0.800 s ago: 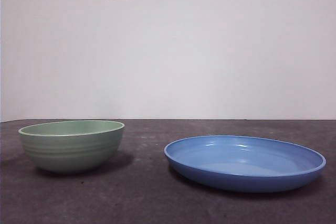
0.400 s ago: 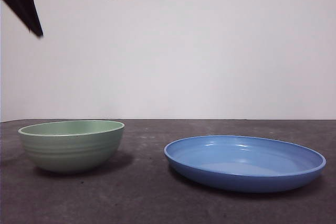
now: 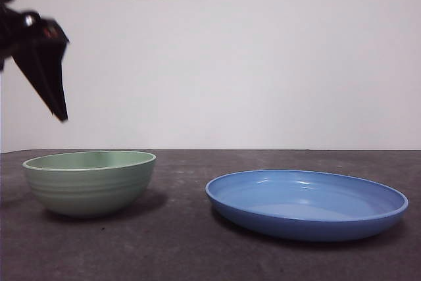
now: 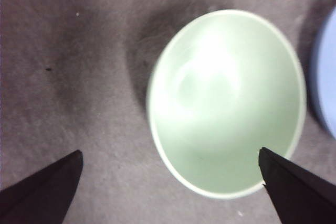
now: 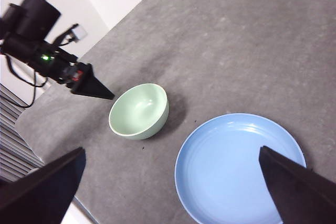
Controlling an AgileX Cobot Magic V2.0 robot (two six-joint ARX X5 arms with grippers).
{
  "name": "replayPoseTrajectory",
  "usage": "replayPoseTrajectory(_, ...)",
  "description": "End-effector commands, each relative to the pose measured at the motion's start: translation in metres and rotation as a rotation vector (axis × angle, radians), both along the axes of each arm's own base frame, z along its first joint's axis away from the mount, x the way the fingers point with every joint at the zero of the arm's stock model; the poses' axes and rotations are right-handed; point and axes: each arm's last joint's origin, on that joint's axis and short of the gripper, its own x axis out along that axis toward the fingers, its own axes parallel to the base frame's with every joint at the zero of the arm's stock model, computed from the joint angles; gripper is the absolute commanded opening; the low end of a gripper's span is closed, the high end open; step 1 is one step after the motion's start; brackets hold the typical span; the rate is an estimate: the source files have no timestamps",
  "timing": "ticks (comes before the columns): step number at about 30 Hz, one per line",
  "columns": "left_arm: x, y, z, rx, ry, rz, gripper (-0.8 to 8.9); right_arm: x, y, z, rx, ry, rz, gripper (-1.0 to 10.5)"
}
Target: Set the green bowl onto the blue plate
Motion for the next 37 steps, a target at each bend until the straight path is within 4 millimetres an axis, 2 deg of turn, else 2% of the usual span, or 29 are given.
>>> replayPoseTrajectory(1,0.014,-0.003,-0.010,0.005,0.004,-0.011,5.17,-0.001,0.000,0.006,0.013,-0.009,0.001,6.1)
replayPoseTrajectory(6,0.027,-0.006,-0.029,0.008,0.029,-0.015,5.16,-0.001,0.000,0.006,0.013,-0.010,0.001,6.1)
replayPoseTrajectory(8,0.031,-0.007,-0.036,0.009,0.037,-0.018,4.87,-0.001,0.000,0.006,0.013,-0.009,0.001,6.1)
replayPoseTrajectory(13,0.036,-0.010,-0.042,0.009,0.033,-0.025,4.37,-0.001,0.000,0.006,0.013,-0.010,0.001,6.1)
replayPoseTrajectory(16,0.036,-0.011,-0.042,0.009,0.033,-0.027,2.57,-0.001,0.000,0.006,0.011,-0.010,-0.002,6.1)
replayPoseTrajectory(19,0.035,-0.012,-0.042,0.010,0.040,-0.032,1.42,-0.001,0.000,0.005,0.008,-0.011,-0.008,6.1)
replayPoseTrajectory(25,0.033,-0.020,-0.042,0.011,0.041,-0.060,0.20,-0.001,0.000,0.006,0.008,-0.012,-0.008,6.1)
replayPoseTrajectory(28,0.032,-0.028,-0.042,0.012,0.035,-0.084,0.14,-0.001,0.000,0.006,0.009,-0.012,-0.008,6.1)
replayPoseTrajectory(33,0.030,-0.037,-0.043,0.115,0.020,-0.082,0.14,-0.001,0.000,0.006,0.009,-0.011,-0.008,6.1)
replayPoseTrajectory(37,0.029,-0.046,-0.036,0.133,0.029,-0.075,0.14,-0.001,0.000,0.006,0.009,-0.012,-0.008,6.1)
